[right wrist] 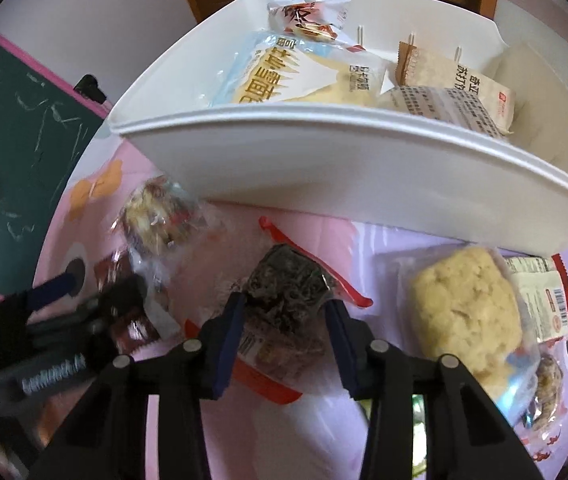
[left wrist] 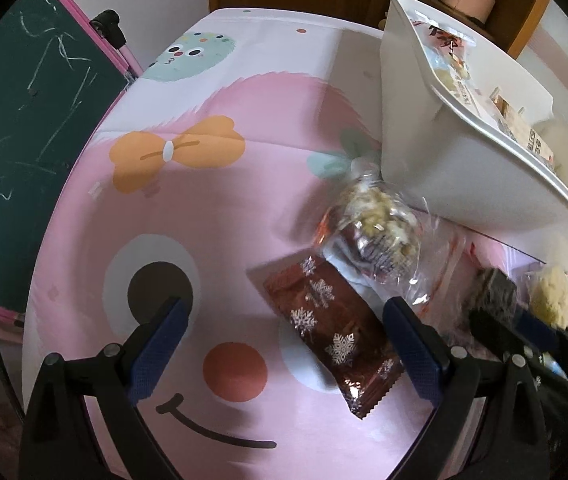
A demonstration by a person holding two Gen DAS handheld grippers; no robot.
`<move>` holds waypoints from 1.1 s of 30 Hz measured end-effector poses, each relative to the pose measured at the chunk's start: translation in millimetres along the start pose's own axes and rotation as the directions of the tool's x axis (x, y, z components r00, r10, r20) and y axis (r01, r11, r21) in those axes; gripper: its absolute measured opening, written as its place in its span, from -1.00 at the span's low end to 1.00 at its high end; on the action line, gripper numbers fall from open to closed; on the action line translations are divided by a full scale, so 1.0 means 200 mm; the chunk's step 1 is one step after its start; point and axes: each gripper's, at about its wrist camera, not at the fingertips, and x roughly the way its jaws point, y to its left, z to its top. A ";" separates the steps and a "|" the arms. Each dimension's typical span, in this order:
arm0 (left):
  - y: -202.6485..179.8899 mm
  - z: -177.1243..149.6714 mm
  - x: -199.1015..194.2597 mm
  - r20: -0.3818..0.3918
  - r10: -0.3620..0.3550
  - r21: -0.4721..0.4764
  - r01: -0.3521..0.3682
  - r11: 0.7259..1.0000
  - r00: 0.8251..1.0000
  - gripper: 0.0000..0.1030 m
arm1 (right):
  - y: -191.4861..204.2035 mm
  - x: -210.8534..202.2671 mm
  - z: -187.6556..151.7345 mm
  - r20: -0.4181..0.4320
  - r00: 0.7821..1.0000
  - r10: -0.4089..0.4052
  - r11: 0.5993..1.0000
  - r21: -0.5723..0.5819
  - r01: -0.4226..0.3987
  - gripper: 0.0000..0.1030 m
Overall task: Organize snacks
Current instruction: 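Grasp the brown snowflake-print packet with the left gripper while the right grasps the dark jerky bag, then lift both packets over the white box and open both grippers inside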
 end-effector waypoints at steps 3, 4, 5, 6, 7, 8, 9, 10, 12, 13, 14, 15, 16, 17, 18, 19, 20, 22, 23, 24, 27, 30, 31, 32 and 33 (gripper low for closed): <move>-0.03 -0.01 0.00 -0.007 0.009 0.021 -0.009 1.000 1.000 0.90 | 0.00 -0.05 -0.06 0.007 1.000 0.010 0.999 -0.048 -0.010 -0.23; -0.05 -0.01 0.00 -0.014 0.012 0.033 -0.011 0.999 1.000 0.90 | 0.01 -0.05 -0.07 0.008 1.000 0.013 0.998 -0.054 -0.012 -0.23; -0.06 -0.02 -0.01 -0.018 0.013 0.042 -0.012 0.999 1.000 0.90 | 0.00 -0.06 -0.09 0.010 1.000 0.017 0.998 -0.061 -0.017 -0.23; -0.07 -0.02 -0.01 -0.023 0.016 0.054 -0.014 0.998 1.000 0.90 | 0.00 -0.08 -0.10 0.012 1.000 0.023 0.998 -0.063 -0.022 -0.23; -0.09 -0.03 -0.02 -0.025 0.016 0.069 -0.014 0.998 1.000 0.90 | 0.00 -0.08 -0.12 0.014 1.000 0.026 0.998 -0.063 -0.026 -0.23; -0.11 -0.04 -0.03 -0.028 0.020 0.085 -0.017 0.996 0.999 0.90 | 0.00 -0.09 -0.13 0.016 0.999 0.033 0.998 -0.062 -0.032 -0.23; -0.13 -0.05 -0.03 -0.028 0.024 0.097 -0.021 0.995 0.999 0.90 | 0.00 -0.09 -0.14 0.018 0.999 0.039 0.997 -0.061 -0.038 -0.23; -0.15 -0.06 -0.03 -0.027 0.034 0.117 -0.031 0.993 0.999 0.90 | 0.00 -0.10 -0.15 0.020 0.999 0.045 0.997 -0.060 -0.044 -0.23; -0.17 -0.07 -0.03 -0.029 0.055 0.136 -0.050 0.989 0.998 0.90 | 0.00 -0.10 -0.16 0.030 0.998 0.061 0.996 -0.059 -0.059 -0.23; -0.18 -0.08 -0.01 -0.037 0.068 0.142 -0.062 0.988 0.997 0.90 | -0.02 -0.11 -0.19 0.034 0.997 0.065 0.996 -0.058 -0.063 -0.23; -0.19 -0.08 0.00 -0.045 0.074 0.143 -0.067 0.987 0.996 0.87 | -0.02 -0.11 -0.19 0.034 0.997 0.070 0.996 -0.054 -0.068 -0.23; -0.18 -0.08 0.00 -0.038 0.055 0.132 -0.050 0.990 0.998 0.74 | -0.03 -0.12 -0.20 0.035 0.997 0.074 0.996 -0.052 -0.072 -0.23; -0.17 -0.09 -0.01 -0.039 0.021 0.125 -0.016 0.992 0.999 0.62 | -0.03 -0.13 -0.21 0.037 0.996 0.078 0.996 -0.051 -0.076 -0.23; -0.17 -0.09 -0.03 -0.030 0.016 0.130 -0.012 0.991 0.999 0.39 | -0.03 -0.12 -0.22 0.039 0.996 0.079 0.996 -0.051 -0.077 -0.23; -0.18 -0.09 -0.04 -0.018 0.006 0.140 -0.003 0.990 1.000 -0.03 | -0.03 -0.13 -0.23 0.041 0.995 0.086 0.995 -0.049 -0.084 -0.23; -0.18 -0.10 -0.07 -0.007 -0.004 0.157 0.005 0.988 1.000 -0.20 | -0.03 -0.14 -0.24 0.044 0.995 0.094 0.995 -0.046 -0.092 -0.23; -0.18 -0.11 -0.08 -0.011 -0.011 0.161 0.012 0.987 1.000 -0.23 | -0.03 -0.15 -0.25 0.047 0.994 0.102 0.994 -0.043 -0.100 -0.23; -0.16 -0.13 -0.10 -0.006 -0.034 0.156 0.035 0.987 0.999 -0.35 | -0.02 -0.15 -0.24 0.054 0.992 0.111 0.993 -0.043 -0.109 -0.23; -0.14 -0.14 -0.11 -0.001 -0.044 0.153 0.044 0.987 0.999 -0.38 | -0.02 -0.16 -0.24 0.061 0.991 0.115 0.993 -0.045 -0.112 -0.23; -0.13 -0.16 -0.13 -0.003 -0.061 0.148 0.060 0.987 0.998 -0.40 | -0.01 -0.17 -0.25 0.067 0.991 0.115 0.993 -0.046 -0.113 -0.23; -0.10 -0.22 -0.21 0.015 -0.115 0.139 0.112 0.984 0.993 -0.42 | -0.01 -0.21 -0.26 0.084 0.989 0.120 0.992 -0.051 -0.116 -0.23; -0.08 -0.28 -0.31 0.051 -0.156 0.137 0.147 0.980 0.987 -0.44 | 0.01 -0.28 -0.27 0.110 0.985 0.130 0.991 -0.056 -0.124 -0.23; -0.05 -0.26 -0.32 0.063 -0.168 0.140 0.158 0.977 0.984 -0.44 | 0.01 -0.30 -0.28 0.119 0.984 0.132 0.990 -0.057 -0.126 -0.23; -0.04 -0.26 -0.36 0.083 -0.179 0.146 0.166 0.975 0.980 -0.45 | 0.01 -0.33 -0.29 0.127 0.983 0.134 0.990 -0.058 -0.128 -0.23; -0.04 -0.26 -0.41 0.104 -0.187 0.154 0.170 0.973 0.977 -0.45 | 0.01 -0.37 -0.29 0.143 0.980 0.140 0.989 -0.059 -0.133 -0.23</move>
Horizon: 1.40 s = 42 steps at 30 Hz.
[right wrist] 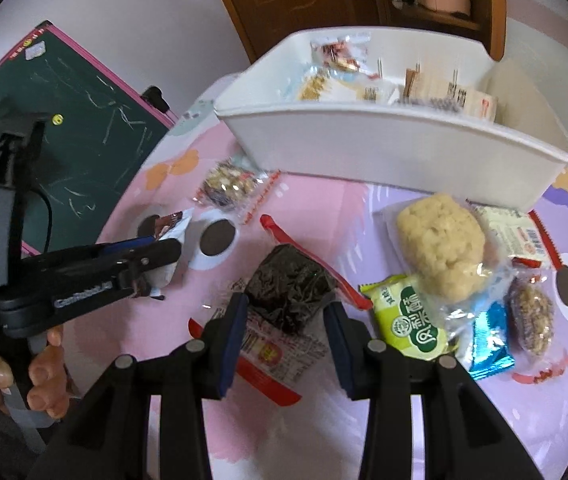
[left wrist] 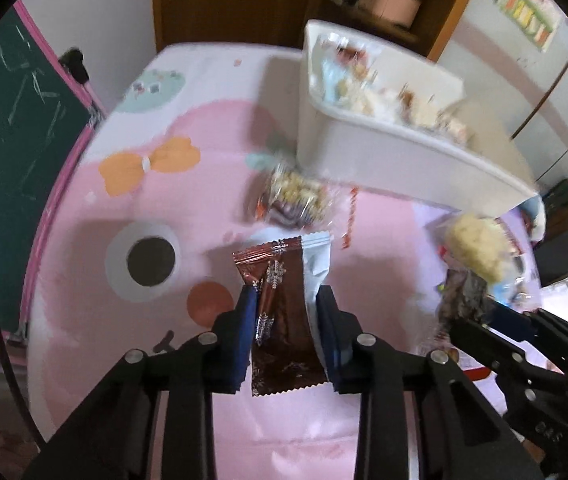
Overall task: Organize snacks
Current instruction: 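Lift both packets over the white box and open both grippers inside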
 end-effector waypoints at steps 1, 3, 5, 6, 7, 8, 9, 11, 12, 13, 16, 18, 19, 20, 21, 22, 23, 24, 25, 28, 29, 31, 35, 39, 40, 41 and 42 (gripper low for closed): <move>-0.01 0.01 -0.04 0.016 -0.004 0.007 0.004 1.000 1.000 -0.45 | 0.00 -0.02 0.00 0.010 1.000 0.003 1.000 -0.001 -0.003 -0.23; -0.03 0.02 -0.14 0.061 -0.012 0.025 0.010 1.000 0.998 -0.46 | 0.01 -0.09 0.02 0.041 0.999 0.007 1.000 0.001 -0.007 -0.23; -0.06 0.04 -0.23 0.100 -0.028 0.046 0.024 0.999 0.995 -0.46 | 0.01 -0.16 0.04 0.078 0.997 0.007 1.000 0.001 -0.007 -0.23; -0.08 0.06 -0.27 0.115 -0.037 0.057 0.030 0.998 0.993 -0.46 | 0.01 -0.21 0.05 0.100 0.995 0.004 1.000 0.000 -0.004 -0.23; -0.11 0.08 -0.32 0.133 -0.047 0.073 0.037 0.997 0.990 -0.46 | 0.01 -0.26 0.07 0.122 0.993 -0.001 1.000 -0.002 0.001 -0.23; -0.13 0.11 -0.37 0.152 -0.054 0.091 0.041 0.995 0.987 -0.46 | 0.00 -0.29 0.09 0.137 0.991 -0.005 1.000 -0.004 0.006 -0.23; -0.17 0.13 -0.43 0.180 -0.064 0.116 0.043 0.992 0.982 -0.47 | 0.00 -0.35 0.12 0.165 0.986 -0.014 1.000 -0.009 0.016 -0.23; -0.24 0.19 -0.53 0.228 -0.077 0.158 0.042 0.987 0.971 -0.47 | 0.00 -0.44 0.16 0.204 0.979 -0.028 0.999 -0.016 0.032 -0.23; -0.26 0.21 -0.57 0.251 -0.082 0.174 0.038 0.984 0.965 -0.47 | -0.01 -0.50 0.20 0.232 0.972 -0.036 0.999 -0.020 0.042 -0.23; -0.31 0.25 -0.64 0.287 -0.091 0.201 0.032 0.979 0.954 -0.47 | -0.01 -0.55 0.22 0.253 0.966 -0.043 0.999 -0.021 0.050 -0.23; -0.41 0.33 -0.78 0.361 -0.103 0.247 0.011 0.969 0.927 -0.47 | -0.02 -0.72 0.32 0.334 0.940 -0.069 0.996 -0.028 0.083 -0.23; -0.46 0.39 -0.85 0.403 -0.113 0.266 0.002 0.964 0.908 -0.47 | -0.02 -0.84 0.40 0.396 0.913 -0.099 0.992 -0.034 0.122 -0.23; -0.49 0.43 -0.89 0.428 -0.118 0.273 -0.003 0.962 0.896 -0.47 | -0.03 -0.88 0.42 0.414 0.904 -0.107 0.991 -0.035 0.133 -0.23; -0.51 0.46 -0.91 0.442 -0.121 0.279 -0.008 0.960 0.889 -0.47 | -0.03 -0.93 0.46 0.443 0.888 -0.119 0.988 -0.034 0.149 -0.23; -0.54 0.49 -0.94 0.457 -0.125 0.286 -0.013 0.958 0.881 -0.47 | -0.03 -0.97 0.49 0.464 0.877 -0.128 0.986 -0.034 0.162 -0.23; -0.57 0.53 -0.96 0.469 -0.128 0.294 -0.017 0.956 0.874 -0.47 | -0.04 -1.00 0.51 0.480 0.866 -0.136 0.984 -0.033 0.173 -0.23; -0.59 0.55 -0.98 0.478 -0.130 0.299 -0.021 0.954 0.869 -0.47 | -0.04 -1.03 0.54 0.498 0.855 -0.146 0.983 -0.029 0.184 -0.23; -0.61 0.57 -1.00 0.486 -0.134 0.304 -0.023 0.952 0.864 -0.47 | -0.04 -1.05 0.56 0.510 0.847 -0.152 0.981 -0.026 0.192 -0.23; -0.64 0.60 -1.01 0.495 -0.138 0.314 -0.028 0.949 0.858 -0.47 | -0.05 -1.07 0.58 0.519 0.840 -0.158 0.979 -0.026 0.200 -0.23; -0.72 0.67 -1.03 0.514 -0.139 0.329 -0.045 0.943 0.847 -0.47 | -0.06 -1.09 0.66 0.536 0.827 -0.171 0.976 -0.023 0.217 -0.23; -0.74 0.68 -1.03 0.517 -0.136 0.331 -0.051 0.942 0.845 -0.47 | -0.06 -1.08 0.69 0.537 0.826 -0.172 0.976 -0.023 0.219 -0.23; -0.77 0.72 -1.01 0.515 -0.136 0.337 -0.054 0.940 0.846 -0.47 | -0.07 -1.07 0.73 0.541 0.821 -0.183 0.973 -0.020 0.230 -0.23; -0.82 0.79 -0.94 0.499 -0.132 0.341 -0.054 0.938 0.856 -0.47 | -0.13 -1.03 0.81 0.539 0.817 -0.206 0.969 -0.002 0.245 -0.22; -0.82 0.85 -0.83 0.480 -0.111 0.329 -0.062 0.942 0.870 -0.47 | -0.19 -0.96 0.87 0.516 0.825 -0.229 0.967 0.023 0.254 -0.22; -0.81 0.87 -0.81 0.470 -0.107 0.325 -0.059 0.944 0.876 -0.47 | -0.21 -0.93 0.89 0.507 0.830 -0.234 0.966 0.029 0.255 -0.22; -0.81 0.88 -0.77 0.464 -0.102 0.320 -0.059 0.945 0.880 -0.47 | -0.22 -0.91 0.89 0.498 0.834 -0.239 0.966 0.034 0.257 -0.22; -0.80 0.89 -0.74 0.456 -0.095 0.315 -0.061 0.947 0.885 -0.47 | -0.24 -0.87 0.91 0.484 0.840 -0.246 0.965 0.037 0.261 -0.22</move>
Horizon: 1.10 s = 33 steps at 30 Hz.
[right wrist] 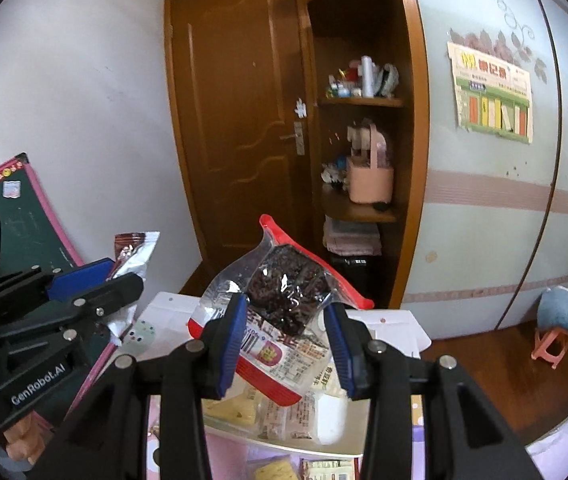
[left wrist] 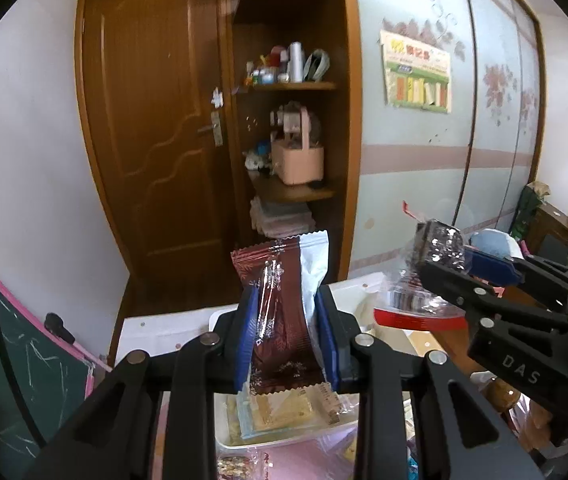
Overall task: Organize snacks
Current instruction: 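Lift both packets over the white box and open both grippers inside, then move both grippers back from the box to the remaining packets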
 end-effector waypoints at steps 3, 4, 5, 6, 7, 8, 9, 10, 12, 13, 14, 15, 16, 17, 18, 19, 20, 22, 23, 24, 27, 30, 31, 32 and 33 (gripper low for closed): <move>0.03 -0.01 0.10 -0.033 0.013 -0.011 -0.013 1.000 0.999 -0.47 | -0.01 0.09 -0.02 -0.037 0.999 -0.014 1.000 0.003 0.014 -0.22; 0.04 -0.02 0.14 -0.046 0.014 -0.015 -0.015 1.000 0.999 -0.47 | -0.01 0.11 -0.03 -0.046 0.999 -0.017 1.000 0.004 0.017 -0.22; 0.05 -0.02 0.16 -0.055 0.013 -0.019 -0.014 1.000 0.998 -0.47 | -0.02 0.13 -0.04 -0.058 0.998 -0.020 1.000 0.007 0.020 -0.22; 0.05 -0.02 0.19 -0.062 0.014 -0.023 -0.015 1.000 0.998 -0.47 | -0.02 0.16 -0.04 -0.071 0.997 -0.021 1.000 0.009 0.021 -0.22; 0.06 -0.03 0.22 -0.072 0.016 -0.025 -0.017 1.000 0.997 -0.47 | -0.02 0.18 -0.05 -0.084 0.996 -0.021 1.000 0.014 0.022 -0.22; 0.06 -0.02 0.25 -0.078 0.014 -0.021 -0.016 1.000 0.997 -0.47 | -0.03 0.21 -0.06 -0.101 0.995 -0.020 1.000 0.018 0.021 -0.21; 0.06 -0.02 0.27 -0.084 0.014 -0.018 -0.015 1.000 0.996 -0.45 | -0.03 0.24 -0.06 -0.115 0.993 -0.017 1.000 0.017 0.019 -0.20; 0.06 -0.03 0.30 -0.098 0.009 -0.009 -0.010 1.000 0.995 -0.39 | -0.03 0.25 -0.06 -0.120 0.993 -0.006 1.000 0.017 0.008 -0.20; 0.04 -0.04 0.38 -0.136 -0.005 0.022 0.008 1.000 0.991 0.23 | -0.04 0.29 -0.07 -0.128 0.992 0.002 1.000 0.019 0.000 -0.18; 0.04 -0.04 0.40 -0.146 -0.003 0.029 0.007 1.000 0.989 0.49 | -0.04 0.30 -0.07 -0.129 0.992 -0.015 1.000 0.021 0.018 -0.09; 0.04 -0.05 0.43 -0.148 0.005 0.035 0.000 0.999 0.989 0.77 | -0.04 0.31 -0.07 -0.130 0.991 -0.036 0.999 0.027 0.040 0.02; 0.03 -0.06 0.44 -0.140 0.016 0.037 -0.011 0.999 0.990 0.77 | -0.05 0.31 -0.07 -0.126 0.991 -0.045 0.998 0.035 0.049 0.07; 0.03 -0.07 0.45 -0.136 0.032 0.042 -0.027 0.999 0.990 0.77 | -0.06 0.31 -0.07 -0.121 0.992 -0.043 0.998 0.042 0.048 0.12; 0.04 -0.07 0.45 -0.137 0.040 0.045 -0.034 0.998 0.990 0.77 | -0.06 0.30 -0.07 -0.119 0.992 -0.039 0.998 0.048 0.045 0.15; 0.04 -0.07 0.45 -0.138 0.039 0.042 -0.034 0.999 0.990 0.77 | -0.06 0.29 -0.08 -0.120 0.992 -0.037 0.998 0.050 0.043 0.16; 0.05 -0.08 0.45 -0.136 0.033 0.029 -0.030 0.999 0.990 0.77 | -0.06 0.28 -0.08 -0.121 0.992 -0.037 0.998 0.049 0.043 0.16; 0.06 -0.07 0.44 -0.136 0.032 0.021 -0.029 0.999 0.990 0.77 | -0.06 0.27 -0.08 -0.121 0.992 -0.035 0.998 0.046 0.041 0.17; 0.09 -0.08 0.42 -0.138 0.033 0.002 -0.033 0.999 0.990 0.77 | -0.06 0.25 -0.08 -0.122 0.992 -0.035 0.999 0.034 0.039 0.17; 0.10 -0.08 0.41 -0.137 0.033 -0.006 -0.035 0.999 0.990 0.77 | -0.05 0.23 -0.09 -0.125 0.992 -0.035 0.999 0.026 0.039 0.17; 0.11 -0.08 0.39 -0.135 0.035 -0.010 -0.037 0.999 0.990 0.77 | -0.05 0.23 -0.09 -0.127 0.991 -0.032 0.999 0.024 0.036 0.17; 0.14 -0.09 0.31 -0.127 0.042 -0.021 -0.045 0.999 0.991 0.77 | -0.04 0.17 -0.09 -0.131 0.991 -0.027 0.999 0.025 0.030 0.17; 0.16 -0.09 0.21 -0.118 0.043 -0.031 -0.047 0.998 0.992 0.77 | -0.01 0.10 -0.10 -0.126 0.992 -0.024 0.999 0.023 0.027 0.17; 0.16 -0.09 0.18 -0.116 0.043 -0.034 -0.047 0.998 0.992 0.77 | 0.00 0.08 -0.10 -0.123 0.992 -0.023 0.999 0.020 0.025 0.17; 0.17 -0.09 0.15 -0.112 0.043 -0.036 -0.047 0.998 0.993 0.77 | 0.01 0.05 -0.10 -0.121 0.992 -0.022 1.000 0.016 0.024 0.17; 0.17 -0.09 0.11 -0.108 0.043 -0.037 -0.047 0.998 0.993 0.77 | 0.02 0.01 -0.10 -0.116 0.993 -0.021 1.000 0.013 0.023 0.17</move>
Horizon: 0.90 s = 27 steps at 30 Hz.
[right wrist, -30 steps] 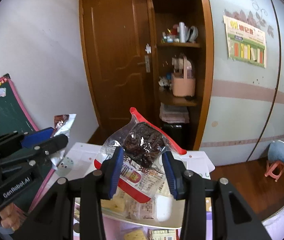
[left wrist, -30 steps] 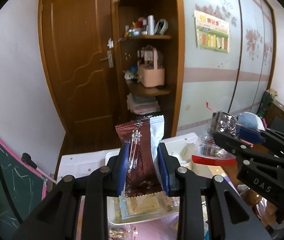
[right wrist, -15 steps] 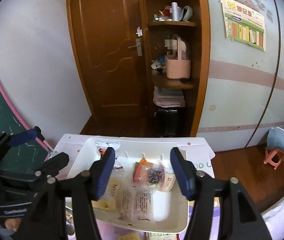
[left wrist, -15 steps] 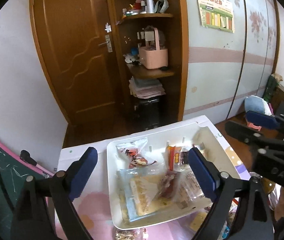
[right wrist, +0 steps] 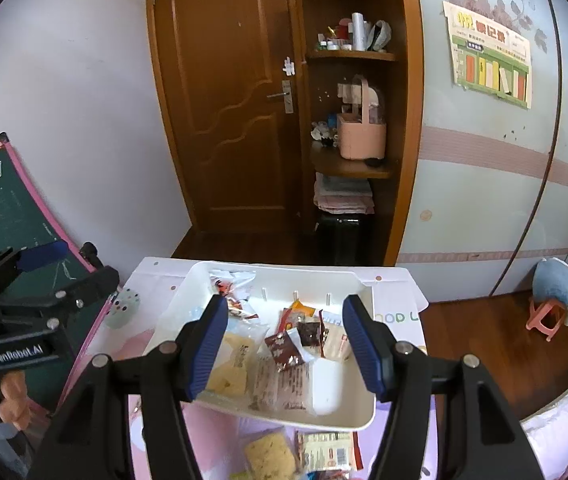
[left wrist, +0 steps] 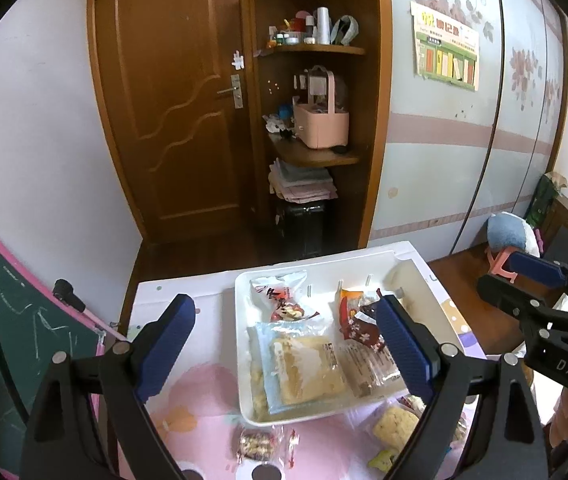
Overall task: Organize snacks
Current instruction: 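Move both grippers back from the box to the remaining packets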
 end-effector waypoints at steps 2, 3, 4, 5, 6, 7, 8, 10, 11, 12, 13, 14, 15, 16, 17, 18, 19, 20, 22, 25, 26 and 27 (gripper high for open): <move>0.01 -0.01 -0.08 0.013 -0.001 0.000 0.001 1.000 1.000 0.77 | 0.02 -0.07 -0.01 0.011 1.000 0.004 1.000 -0.009 -0.004 0.16; 0.02 -0.01 -0.11 0.019 0.000 0.000 0.000 1.000 1.000 0.77 | 0.04 -0.12 -0.01 0.020 1.000 0.008 1.000 -0.018 -0.007 0.17; 0.02 -0.01 -0.15 0.026 0.001 0.002 -0.001 1.000 1.000 0.77 | 0.05 -0.15 -0.01 0.026 1.000 0.008 1.000 -0.025 -0.008 0.17; 0.02 -0.02 -0.19 0.032 0.002 0.003 -0.002 1.000 0.999 0.78 | 0.06 -0.18 -0.01 0.033 0.999 0.008 0.999 -0.032 -0.006 0.17; 0.03 -0.02 -0.22 0.037 0.000 0.004 0.000 1.000 0.999 0.78 | 0.07 -0.22 -0.01 0.040 0.999 0.007 0.999 -0.039 -0.005 0.17; 0.04 -0.03 -0.25 0.042 -0.002 0.006 0.002 1.000 0.999 0.78 | 0.09 -0.25 -0.02 0.047 0.999 0.008 0.999 -0.045 -0.006 0.17; 0.04 -0.03 -0.28 0.048 -0.002 0.008 0.002 1.000 0.999 0.78 | 0.10 -0.29 -0.02 0.055 0.998 0.010 0.999 -0.053 -0.008 0.17; 0.04 -0.04 -0.35 0.061 -0.004 0.011 0.004 1.000 0.998 0.78 | 0.11 -0.34 -0.03 0.065 0.998 0.012 0.998 -0.063 -0.008 0.21; 0.04 -0.05 -0.37 0.065 -0.005 0.013 0.004 1.000 0.998 0.79 | 0.12 -0.37 -0.03 0.072 0.997 0.018 0.997 -0.072 -0.013 0.27; 0.05 -0.06 -0.40 0.067 -0.003 0.015 0.002 1.000 0.998 0.79 | 0.13 -0.39 -0.04 0.077 0.997 0.024 0.997 -0.078 -0.018 0.30; 0.05 -0.07 -0.42 0.068 -0.005 0.016 0.004 1.000 0.998 0.80 | 0.14 -0.40 -0.05 0.080 0.996 0.033 0.996 -0.089 -0.026 0.36; 0.05 -0.08 -0.44 0.066 -0.010 0.020 0.009 1.000 0.998 0.80 | 0.15 -0.41 -0.06 0.079 0.996 0.039 0.995 -0.099 -0.031 0.41; 0.06 -0.09 -0.45 0.063 -0.014 0.026 0.013 1.000 0.998 0.80 | 0.16 -0.42 -0.07 0.074 0.996 0.044 0.993 -0.112 -0.036 0.43; 0.06 -0.11 -0.46 0.062 -0.015 0.031 0.013 0.999 0.998 0.81 | 0.17 -0.42 -0.09 0.066 0.997 0.044 0.992 -0.122 -0.036 0.44; 0.06 -0.12 -0.46 0.060 -0.017 0.035 0.014 0.999 0.998 0.81 | 0.17 -0.42 -0.11 0.055 0.998 0.044 0.991 -0.132 -0.037 0.44; 0.06 -0.13 -0.47 0.057 -0.020 0.040 0.018 0.999 0.998 0.81 | 0.18 -0.41 -0.13 0.037 0.998 0.043 0.989 -0.146 -0.037 0.44; 0.07 -0.16 -0.46 0.050 -0.029 0.045 0.027 0.999 0.998 0.81 | 0.19 -0.40 -0.15 0.028 0.999 0.043 0.987 -0.154 -0.038 0.44; 0.07 -0.18 -0.45 0.043 -0.032 0.046 0.030 0.998 0.999 0.82 | 0.20 -0.39 -0.17 0.018 0.999 0.044 0.986 -0.162 -0.041 0.44; 0.09 -0.25 -0.39 0.000 -0.038 0.050 0.038 0.998 0.999 0.82 | 0.20 -0.35 -0.22 -0.004 0.999 0.051 0.984 -0.171 -0.051 0.44; 0.10 -0.35 -0.27 -0.079 -0.057 0.049 0.061 0.997 0.995 0.82 | 0.20 -0.27 -0.30 -0.060 0.996 0.059 0.983 -0.169 -0.069 0.44; 0.10 -0.38 -0.24 -0.098 -0.059 0.048 0.064 0.997 0.993 0.82 | 0.19 -0.22 -0.33 -0.086 0.994 0.062 0.983 -0.167 -0.076 0.44; 0.11 -0.42 -0.20 -0.119 -0.061 0.046 0.067 0.997 0.991 0.82 | 0.19 -0.19 -0.36 -0.103 0.993 0.064 0.983 -0.166 -0.081 0.44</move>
